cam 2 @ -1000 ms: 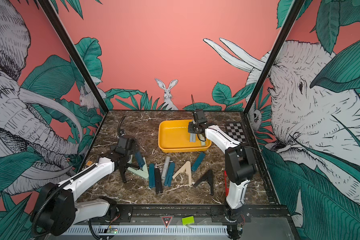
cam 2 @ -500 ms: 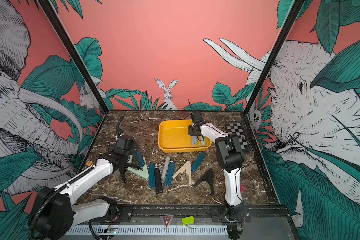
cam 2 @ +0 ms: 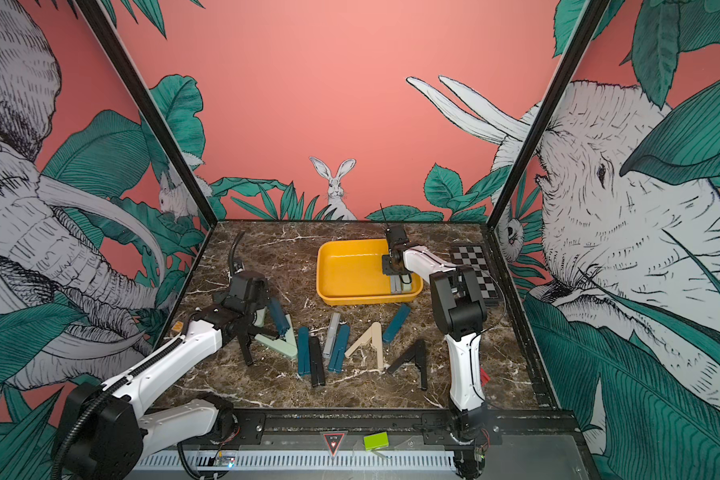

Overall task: Put the pruning pliers into the storage box
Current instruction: Place the pruning pliers in the storage box.

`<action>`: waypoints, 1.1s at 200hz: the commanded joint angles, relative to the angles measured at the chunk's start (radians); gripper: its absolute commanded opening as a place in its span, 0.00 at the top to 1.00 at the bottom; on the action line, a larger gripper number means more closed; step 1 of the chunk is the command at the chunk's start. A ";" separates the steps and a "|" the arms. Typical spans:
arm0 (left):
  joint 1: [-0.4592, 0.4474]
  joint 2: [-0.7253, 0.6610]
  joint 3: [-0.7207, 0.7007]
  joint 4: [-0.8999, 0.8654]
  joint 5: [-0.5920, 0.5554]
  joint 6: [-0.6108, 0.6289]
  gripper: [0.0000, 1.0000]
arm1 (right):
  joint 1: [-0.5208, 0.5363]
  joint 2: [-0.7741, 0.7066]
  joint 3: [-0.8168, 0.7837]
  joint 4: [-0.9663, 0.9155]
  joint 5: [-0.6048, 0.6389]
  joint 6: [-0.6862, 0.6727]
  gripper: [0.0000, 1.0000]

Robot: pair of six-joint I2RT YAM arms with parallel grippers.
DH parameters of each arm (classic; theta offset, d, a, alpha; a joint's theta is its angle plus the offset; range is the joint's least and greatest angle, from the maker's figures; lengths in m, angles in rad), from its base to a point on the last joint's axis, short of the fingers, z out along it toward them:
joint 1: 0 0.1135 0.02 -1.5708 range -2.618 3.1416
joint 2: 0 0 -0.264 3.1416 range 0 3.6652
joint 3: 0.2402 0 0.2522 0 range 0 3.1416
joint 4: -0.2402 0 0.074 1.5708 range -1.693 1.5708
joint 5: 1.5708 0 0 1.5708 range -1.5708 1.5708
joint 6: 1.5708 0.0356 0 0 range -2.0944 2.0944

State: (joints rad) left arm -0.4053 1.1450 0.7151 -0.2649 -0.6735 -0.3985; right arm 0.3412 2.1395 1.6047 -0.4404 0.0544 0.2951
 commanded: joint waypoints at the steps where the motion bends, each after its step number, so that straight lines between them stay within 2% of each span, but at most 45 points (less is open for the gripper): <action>1: -0.004 -0.015 0.003 -0.028 -0.021 0.004 0.01 | -0.008 0.018 0.024 -0.013 0.030 -0.012 0.90; 33: -0.005 -0.011 0.003 -0.029 -0.023 0.003 0.01 | -0.014 0.027 0.029 -0.021 0.026 -0.011 0.88; 100: -0.004 -0.019 0.004 -0.037 -0.041 0.003 0.01 | -0.016 0.039 0.024 -0.021 0.016 -0.004 0.71; 146: -0.005 -0.024 -0.009 -0.033 -0.026 -0.015 0.01 | -0.018 0.045 0.030 -0.030 0.028 -0.006 0.66; 197: -0.004 -0.015 -0.003 -0.019 -0.018 -0.002 0.01 | -0.019 0.015 0.027 -0.009 -0.018 0.006 0.45; 220: -0.004 -0.010 -0.001 -0.016 -0.020 -0.005 0.01 | -0.019 0.019 0.041 -0.015 -0.023 0.001 0.42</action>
State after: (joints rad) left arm -0.4053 1.1446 0.7151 -0.2798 -0.6888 -0.3954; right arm 0.3305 2.1662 1.6169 -0.4496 0.0395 0.2916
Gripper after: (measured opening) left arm 0.992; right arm 0.570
